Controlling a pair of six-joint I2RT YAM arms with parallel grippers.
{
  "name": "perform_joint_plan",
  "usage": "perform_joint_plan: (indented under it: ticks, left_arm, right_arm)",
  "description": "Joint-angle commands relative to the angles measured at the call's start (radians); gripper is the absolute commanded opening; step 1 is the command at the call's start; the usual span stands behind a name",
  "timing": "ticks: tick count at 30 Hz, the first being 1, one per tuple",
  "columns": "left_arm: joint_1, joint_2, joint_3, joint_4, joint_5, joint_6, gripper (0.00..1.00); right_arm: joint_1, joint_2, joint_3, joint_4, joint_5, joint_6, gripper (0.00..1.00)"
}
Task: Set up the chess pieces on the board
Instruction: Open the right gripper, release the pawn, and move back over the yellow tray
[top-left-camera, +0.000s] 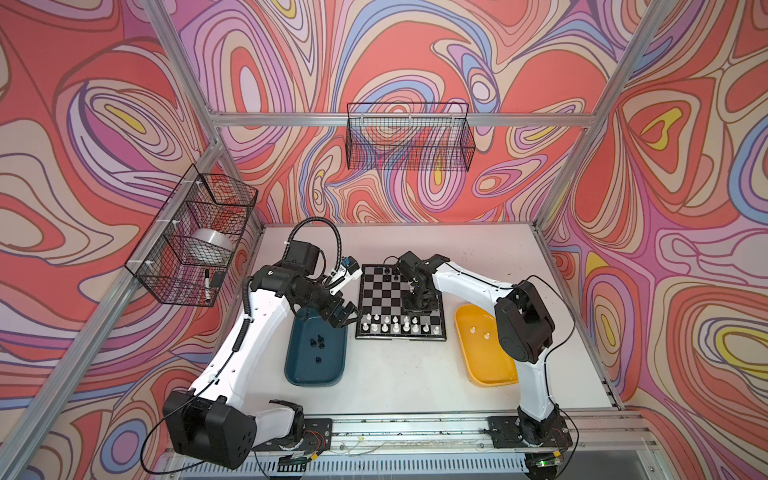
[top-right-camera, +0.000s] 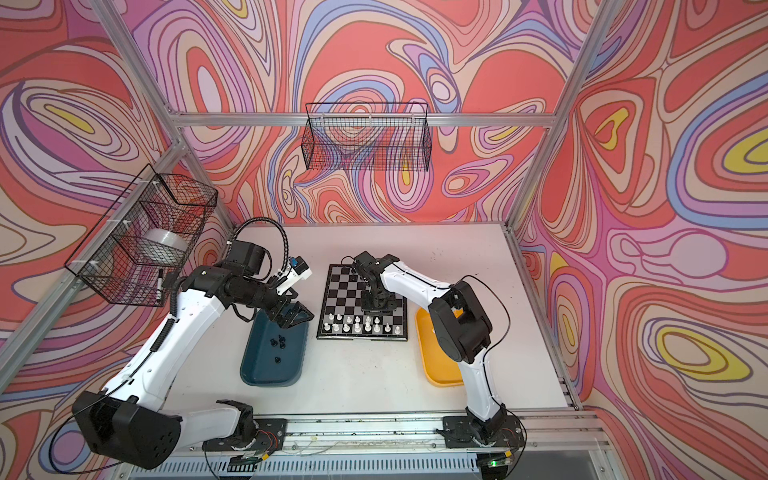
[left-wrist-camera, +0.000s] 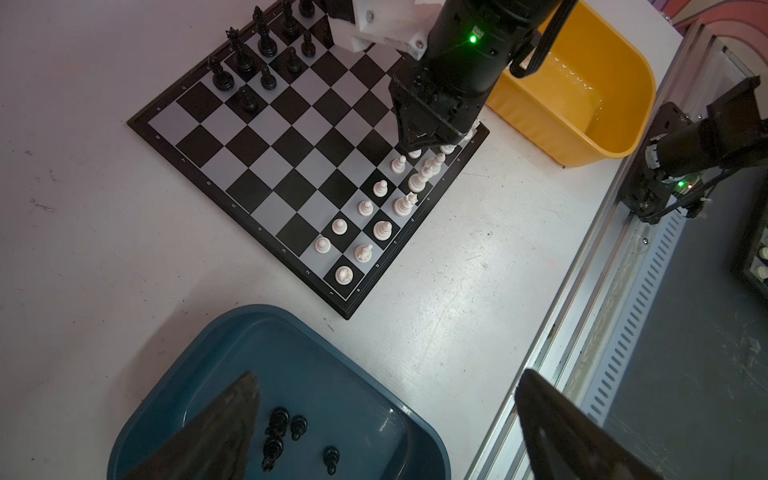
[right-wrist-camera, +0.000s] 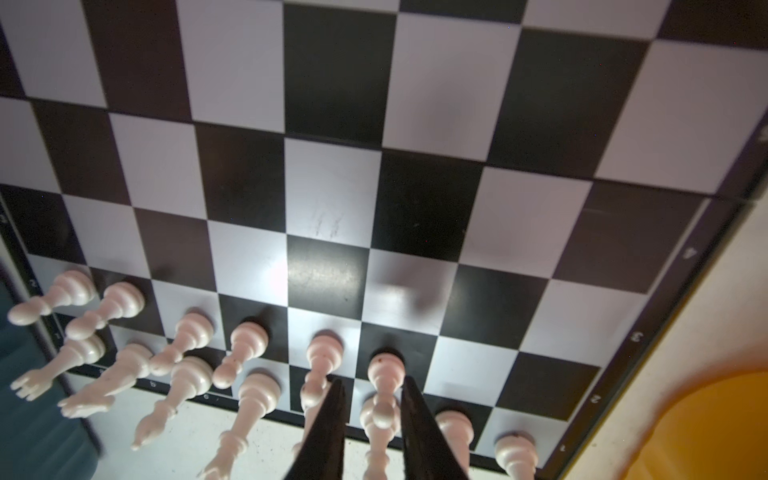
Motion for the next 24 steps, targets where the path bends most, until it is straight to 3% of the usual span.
perform_joint_plan:
  ticks: [1,8,24]
  left_arm:
    - [0.008,-0.023,-0.003,-0.005,0.021,0.007,0.97]
    - [0.008,-0.021,-0.002,-0.007,0.021,0.009,0.97]
    - [0.008,-0.007,0.014,-0.026,0.059,0.019,1.0]
  right_arm:
    - [0.009,0.004,0.019,-0.013,0.025,-0.01,0.26]
    - [0.013,-0.012,0.02,-0.015,0.035,-0.032,0.31]
    - [0.014,-0.092,0.059,-0.013,0.096,-0.047,0.32]
